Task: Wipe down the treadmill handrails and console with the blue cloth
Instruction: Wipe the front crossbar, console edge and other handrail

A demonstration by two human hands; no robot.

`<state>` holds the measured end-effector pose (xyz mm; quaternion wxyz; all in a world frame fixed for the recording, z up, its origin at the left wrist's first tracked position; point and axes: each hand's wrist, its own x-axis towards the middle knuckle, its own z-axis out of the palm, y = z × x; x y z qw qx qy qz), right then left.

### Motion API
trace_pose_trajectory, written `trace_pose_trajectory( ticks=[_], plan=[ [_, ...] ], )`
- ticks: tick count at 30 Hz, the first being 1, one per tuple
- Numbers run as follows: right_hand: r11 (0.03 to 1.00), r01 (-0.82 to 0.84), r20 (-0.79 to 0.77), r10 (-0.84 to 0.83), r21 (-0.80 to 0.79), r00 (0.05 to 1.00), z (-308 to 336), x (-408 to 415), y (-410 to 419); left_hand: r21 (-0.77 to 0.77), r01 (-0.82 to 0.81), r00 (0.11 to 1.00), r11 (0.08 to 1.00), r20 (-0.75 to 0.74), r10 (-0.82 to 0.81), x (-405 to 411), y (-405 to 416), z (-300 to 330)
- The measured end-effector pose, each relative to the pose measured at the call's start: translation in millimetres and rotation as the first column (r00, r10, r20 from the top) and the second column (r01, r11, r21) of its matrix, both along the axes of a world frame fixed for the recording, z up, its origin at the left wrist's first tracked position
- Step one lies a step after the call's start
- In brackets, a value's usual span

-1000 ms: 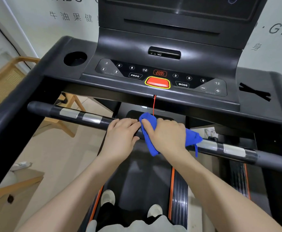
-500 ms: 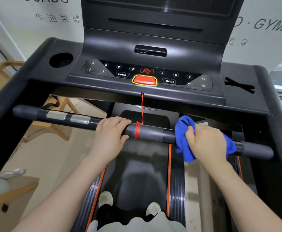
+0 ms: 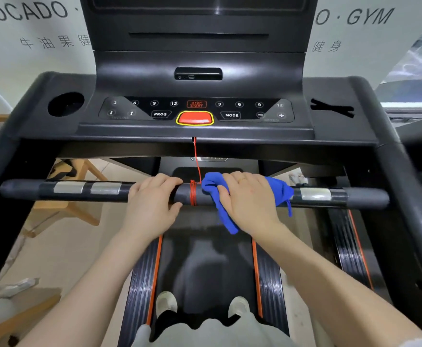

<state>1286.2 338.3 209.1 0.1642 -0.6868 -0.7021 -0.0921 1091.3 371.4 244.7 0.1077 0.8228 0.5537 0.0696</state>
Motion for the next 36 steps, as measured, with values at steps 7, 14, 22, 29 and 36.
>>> trace_pose_trajectory(
  ticks=[7, 14, 22, 29, 36],
  plan=[
    [0.945, 0.321, -0.053, -0.318, 0.066, 0.947, 6, 120, -42, 0.139, 0.058, 0.995, 0.989, 0.077, -0.069, 39, -7, 9],
    [0.884, 0.462, -0.063, -0.458, 0.073, 0.886, 5, 148, -46, 0.05, 0.211, 0.969, 0.976, 0.121, -0.216, 88, -24, 1],
    [0.982, 0.182, -0.018, -0.181, 0.049, 0.983, 0, 70, -34, -0.011, 0.138, 0.988, 0.99, 0.073, -0.137, 106, -26, 6],
    [0.952, 0.297, -0.017, -0.297, 0.071, 0.955, 6, 147, -43, -0.001, 0.123, 0.989, 0.992, 0.082, -0.122, 107, -26, 3],
    [0.887, 0.457, -0.04, -0.455, 0.069, 0.89, -2, 159, -46, 0.038, 0.131, 0.984, 0.991, 0.116, -0.134, 105, -25, -2]
  ],
)
